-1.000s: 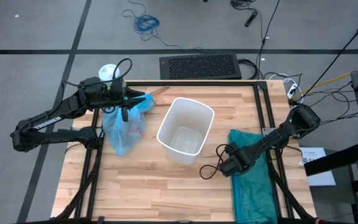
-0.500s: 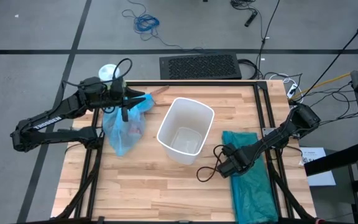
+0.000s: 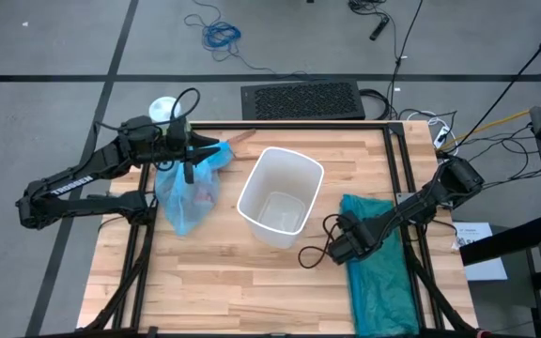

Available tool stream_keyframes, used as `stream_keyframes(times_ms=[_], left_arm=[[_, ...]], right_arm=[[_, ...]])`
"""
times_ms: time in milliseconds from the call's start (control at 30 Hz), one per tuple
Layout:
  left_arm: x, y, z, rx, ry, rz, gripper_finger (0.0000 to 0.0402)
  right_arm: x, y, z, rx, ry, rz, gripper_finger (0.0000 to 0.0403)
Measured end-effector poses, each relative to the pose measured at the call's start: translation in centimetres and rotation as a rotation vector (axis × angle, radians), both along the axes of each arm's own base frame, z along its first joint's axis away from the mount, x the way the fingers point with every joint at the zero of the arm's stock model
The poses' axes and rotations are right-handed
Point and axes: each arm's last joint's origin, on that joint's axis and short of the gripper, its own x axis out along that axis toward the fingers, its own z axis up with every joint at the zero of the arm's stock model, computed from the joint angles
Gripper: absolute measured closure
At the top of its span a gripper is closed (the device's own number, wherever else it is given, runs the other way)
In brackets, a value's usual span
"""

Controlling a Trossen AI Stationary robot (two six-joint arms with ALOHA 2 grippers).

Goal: Place trash/remove bag and relplace
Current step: Insert the plastic bag in the white trash bin

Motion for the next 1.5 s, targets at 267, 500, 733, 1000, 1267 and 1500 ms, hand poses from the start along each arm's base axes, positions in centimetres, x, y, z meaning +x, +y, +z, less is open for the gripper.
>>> stream_keyframes(times_ms=[267,500,733,1000,1267,1500], left_arm=[[0.0,0.0,0.0,0.000,0.001,0.000,0.0299],[0.0,0.0,-0.2,-0.007,0.020,-0.001,0.0299],[0.0,0.0,-0.2,-0.007,0.021,-0.001,0.0299],[0.0,0.0,-0.2,-0.008,0.021,0.000,0.0299],[0.0,0.0,-0.1,-0.008,0.011,0.000,0.0299],[0.0,0.0,-0.1,-0.008,0.010,-0.004,0.0299]], right_arm=[[0.2,-0.5,0.0,-0.019,-0.010,-0.013,0.0205],[0.0,-0.8,-0.4,-0.033,0.002,-0.002,0.0270],[-0.6,-1.2,-1.8,-0.022,-0.006,-0.030,0.0290],[-0.5,-1.4,-2.2,-0.009,-0.011,0.031,0.0356],[1.2,-0.5,1.2,0.018,-0.009,0.119,0.0401],[2.5,0.1,7.1,-0.042,0.012,0.177,0.0402]])
